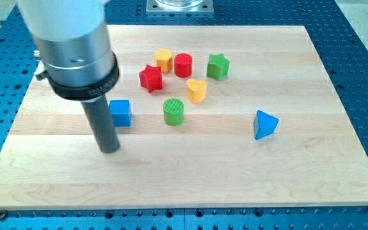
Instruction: Push the cube downwards
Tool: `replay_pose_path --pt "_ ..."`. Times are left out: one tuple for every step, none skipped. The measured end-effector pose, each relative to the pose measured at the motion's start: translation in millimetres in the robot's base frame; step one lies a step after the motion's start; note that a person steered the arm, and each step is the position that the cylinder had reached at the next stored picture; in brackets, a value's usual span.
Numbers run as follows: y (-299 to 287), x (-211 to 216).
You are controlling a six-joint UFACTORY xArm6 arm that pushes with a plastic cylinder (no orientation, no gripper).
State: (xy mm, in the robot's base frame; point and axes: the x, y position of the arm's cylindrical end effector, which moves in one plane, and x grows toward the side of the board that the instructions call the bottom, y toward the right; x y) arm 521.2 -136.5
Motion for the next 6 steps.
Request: replay_pose_path --pt "-3.6 -3.1" --pt "-9.8 -27.0" --pt "-9.8 -31.8" --pt "-27.9 -101.9" --pt "-27.9 -101.9" --pt "7.9 -72.9"
